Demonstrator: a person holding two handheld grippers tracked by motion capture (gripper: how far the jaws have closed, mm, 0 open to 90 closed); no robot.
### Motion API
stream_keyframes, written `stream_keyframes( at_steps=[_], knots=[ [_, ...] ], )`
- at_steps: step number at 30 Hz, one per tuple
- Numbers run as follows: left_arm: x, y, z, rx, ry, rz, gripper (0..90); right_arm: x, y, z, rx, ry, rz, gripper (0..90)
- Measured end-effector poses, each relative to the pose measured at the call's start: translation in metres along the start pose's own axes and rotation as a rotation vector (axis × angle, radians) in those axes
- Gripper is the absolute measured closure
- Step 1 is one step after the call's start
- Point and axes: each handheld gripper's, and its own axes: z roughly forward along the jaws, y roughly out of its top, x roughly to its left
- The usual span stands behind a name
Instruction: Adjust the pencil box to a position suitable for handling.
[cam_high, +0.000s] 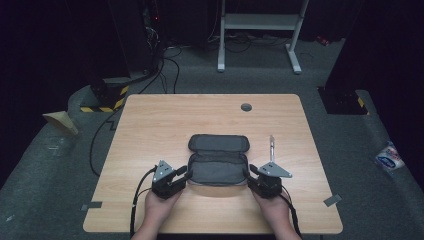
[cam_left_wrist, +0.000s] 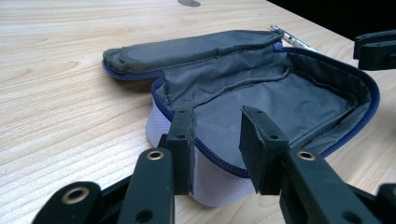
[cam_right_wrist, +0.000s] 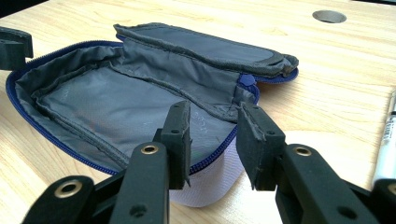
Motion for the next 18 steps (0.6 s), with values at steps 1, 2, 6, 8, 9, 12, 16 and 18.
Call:
stream_keyframes(
  at_steps=[1, 2, 6, 8, 9, 12, 16, 18],
  knots=[
    [0.0, 0.0, 0.0, 0.0, -0.001, 0.002, 65.6, 0.0, 0.0, 0.0, -0.002, -0.001, 0.002, 64.5],
    [0.0, 0.0, 0.0, 0.001, 0.001, 0.007, 65.6, 0.0, 0.0, 0.0, -0.002, -0.001, 0.002, 64.5],
    [-0.001, 0.0, -0.001, 0.003, 0.006, 0.01, 63.1, 0.001, -0.001, -0.002, -0.014, -0.004, -0.002, 63.6],
    [-0.001, 0.0, -0.002, 0.004, 0.006, 0.016, 62.7, 0.003, -0.001, -0.005, -0.019, -0.004, -0.001, 62.9],
    [-0.002, 0.0, -0.003, 0.004, 0.007, 0.022, 62.3, 0.003, -0.001, -0.006, -0.022, -0.003, -0.005, 62.5],
    [-0.002, 0.001, -0.006, 0.005, 0.014, 0.039, 60.7, 0.003, 0.0, -0.01, -0.03, -0.002, -0.004, 61.2],
    [-0.001, 0.002, -0.014, 0.021, 0.008, 0.067, 57.0, 0.0, 0.001, -0.017, -0.045, -0.015, -0.023, 60.2],
    [0.001, 0.001, -0.02, 0.019, 0.01, 0.068, 55.3, -0.002, 0.001, -0.02, -0.047, -0.016, -0.019, 59.0]
  ],
)
